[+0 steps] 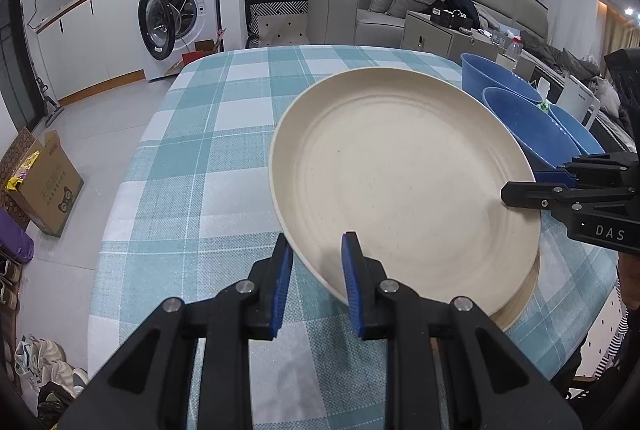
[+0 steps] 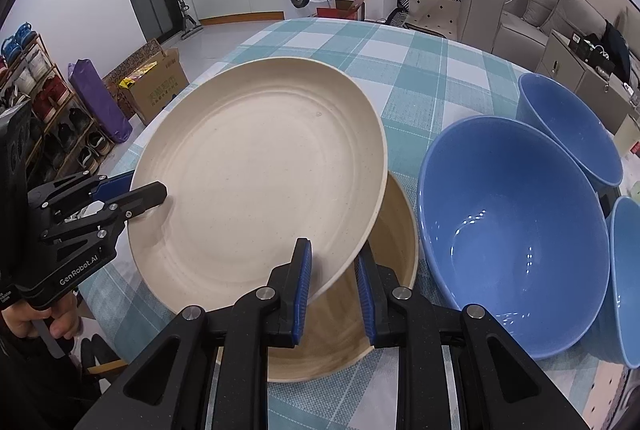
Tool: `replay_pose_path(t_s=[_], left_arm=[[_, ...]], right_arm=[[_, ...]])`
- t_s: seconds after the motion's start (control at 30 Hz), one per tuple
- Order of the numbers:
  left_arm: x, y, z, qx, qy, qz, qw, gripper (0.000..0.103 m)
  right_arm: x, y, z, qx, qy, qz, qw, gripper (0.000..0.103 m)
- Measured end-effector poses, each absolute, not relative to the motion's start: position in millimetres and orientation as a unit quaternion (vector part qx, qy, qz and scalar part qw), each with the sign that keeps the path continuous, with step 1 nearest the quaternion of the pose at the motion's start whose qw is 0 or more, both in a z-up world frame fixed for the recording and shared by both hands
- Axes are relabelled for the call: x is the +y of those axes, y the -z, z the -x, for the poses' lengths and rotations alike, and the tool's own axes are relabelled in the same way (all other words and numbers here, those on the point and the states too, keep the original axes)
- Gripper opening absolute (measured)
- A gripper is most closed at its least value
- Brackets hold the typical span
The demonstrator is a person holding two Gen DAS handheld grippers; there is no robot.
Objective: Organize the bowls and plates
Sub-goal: 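Carry the plate with the right gripper toward the plates beside the blue bowls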
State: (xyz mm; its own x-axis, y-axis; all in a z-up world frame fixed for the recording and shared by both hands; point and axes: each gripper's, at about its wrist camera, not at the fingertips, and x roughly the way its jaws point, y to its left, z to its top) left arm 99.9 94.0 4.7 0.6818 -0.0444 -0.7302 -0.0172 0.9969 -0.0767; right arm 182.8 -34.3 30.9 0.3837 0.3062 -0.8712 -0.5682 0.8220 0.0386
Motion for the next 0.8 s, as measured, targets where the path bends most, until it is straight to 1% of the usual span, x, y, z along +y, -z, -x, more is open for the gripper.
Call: replay_pose_path(t_s=[0.8], left_arm=[[83.4,2.9,-99.5,0.410,0.017,0.028,0.911,0.023]], right_arm=[[-48.8,-13.0,-175.8,0.494,-0.259,0.124,0.820,0.022]])
